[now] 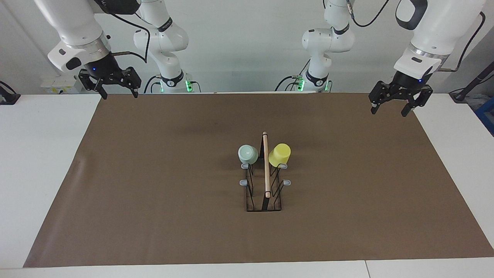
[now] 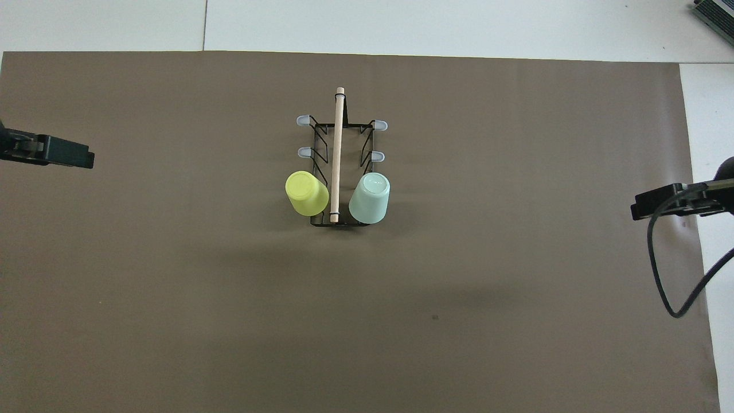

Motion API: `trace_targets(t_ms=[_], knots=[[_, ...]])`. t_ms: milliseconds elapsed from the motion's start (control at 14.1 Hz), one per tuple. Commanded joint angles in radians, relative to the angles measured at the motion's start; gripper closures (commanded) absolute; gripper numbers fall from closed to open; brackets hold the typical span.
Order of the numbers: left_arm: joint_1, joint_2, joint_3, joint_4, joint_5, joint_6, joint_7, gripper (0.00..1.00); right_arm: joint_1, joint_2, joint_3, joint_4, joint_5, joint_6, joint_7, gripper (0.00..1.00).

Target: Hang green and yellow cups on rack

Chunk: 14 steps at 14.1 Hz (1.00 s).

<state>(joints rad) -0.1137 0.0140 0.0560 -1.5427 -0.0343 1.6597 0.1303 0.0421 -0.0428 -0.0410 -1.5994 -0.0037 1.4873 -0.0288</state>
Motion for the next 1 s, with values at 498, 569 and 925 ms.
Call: trace_targets(t_ms=[498, 569, 925], knots=[[0.077, -0.035, -0.082, -0.027, -0.019, -0.077, -0.009, 0.0, -0.042, 0.006, 0.01, 0.018, -0.059, 0.021, -0.075, 0.0], [0.077, -0.036, -0.082, -0.027, -0.019, -0.089, -0.018, 0.0, -0.038, 0.006, 0.012, 0.016, -0.059, 0.016, -0.072, 0.0], [0.078, -0.051, -0.082, -0.051, -0.01, -0.132, -0.047, 0.0, -0.042, 0.006, 0.016, 0.016, -0.015, -0.001, -0.028, 0.0]])
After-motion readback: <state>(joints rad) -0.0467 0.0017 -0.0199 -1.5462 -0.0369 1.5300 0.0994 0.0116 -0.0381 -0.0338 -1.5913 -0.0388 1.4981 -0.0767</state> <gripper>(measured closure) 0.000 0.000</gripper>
